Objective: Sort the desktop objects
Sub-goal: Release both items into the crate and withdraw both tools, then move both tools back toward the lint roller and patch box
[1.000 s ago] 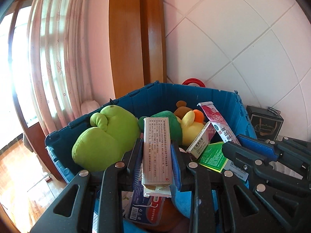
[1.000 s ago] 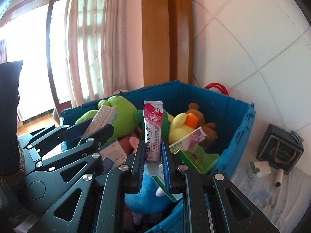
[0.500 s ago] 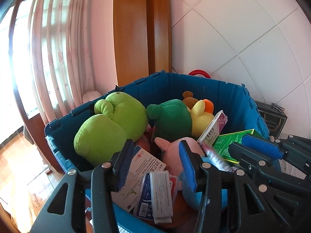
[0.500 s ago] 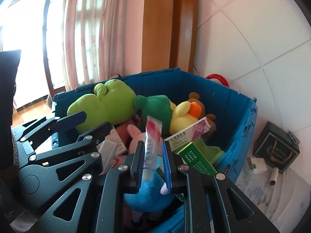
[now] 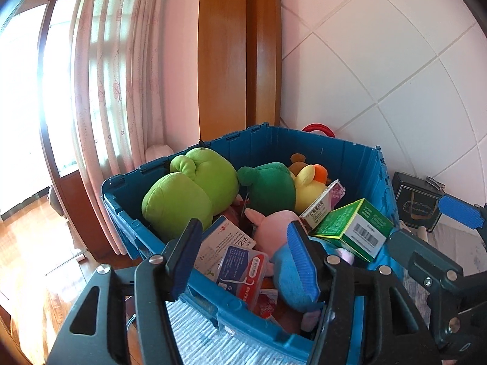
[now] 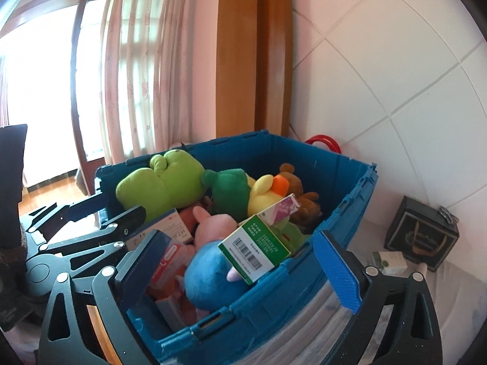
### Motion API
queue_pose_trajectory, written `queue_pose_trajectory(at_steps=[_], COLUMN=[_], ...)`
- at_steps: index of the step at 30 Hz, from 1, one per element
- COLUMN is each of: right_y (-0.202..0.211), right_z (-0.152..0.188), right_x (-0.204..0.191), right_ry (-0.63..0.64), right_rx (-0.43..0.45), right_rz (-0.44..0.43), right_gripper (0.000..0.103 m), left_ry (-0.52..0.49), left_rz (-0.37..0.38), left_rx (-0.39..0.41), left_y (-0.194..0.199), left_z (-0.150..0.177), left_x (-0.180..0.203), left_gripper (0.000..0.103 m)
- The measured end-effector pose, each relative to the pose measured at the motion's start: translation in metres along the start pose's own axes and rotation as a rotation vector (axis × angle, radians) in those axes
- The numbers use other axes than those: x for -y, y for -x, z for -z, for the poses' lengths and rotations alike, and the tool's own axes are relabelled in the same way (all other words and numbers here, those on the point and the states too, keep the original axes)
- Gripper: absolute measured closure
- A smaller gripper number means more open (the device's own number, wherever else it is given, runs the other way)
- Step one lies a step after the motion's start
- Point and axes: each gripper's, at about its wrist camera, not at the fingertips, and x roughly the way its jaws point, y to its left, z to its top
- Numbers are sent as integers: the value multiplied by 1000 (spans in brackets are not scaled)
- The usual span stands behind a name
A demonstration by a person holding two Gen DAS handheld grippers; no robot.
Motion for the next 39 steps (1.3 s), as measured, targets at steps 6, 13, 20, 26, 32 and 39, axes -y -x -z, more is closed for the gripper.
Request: queue_pose_trajectory(at_steps=[6,13,20,26,32,39], right_y=[41,90,132,154,158,129], right_z=[17,45,69,90,124,150], right_x=[25,73,140,211,287,354], right_ry=[-11,-51,-131,-234,-371,-478], right_rx=[21,34,43,31,-30,-124], right_rz=[-15,5,99,244,402,513], right_gripper=[0,0,0,0,0,0], left_ry=[-10,-49,-122,-208,-291,-357], left_rz=[-15,25,125,229,326,400], left_rx=[18,11,-2,-29,-104,-206], left_y=[39,70,75,56,13,-67], left_z=[16,38,47,50,57,61], left_x=[36,94,165,230,288,342], left_gripper=[34,34,34,34,34,34])
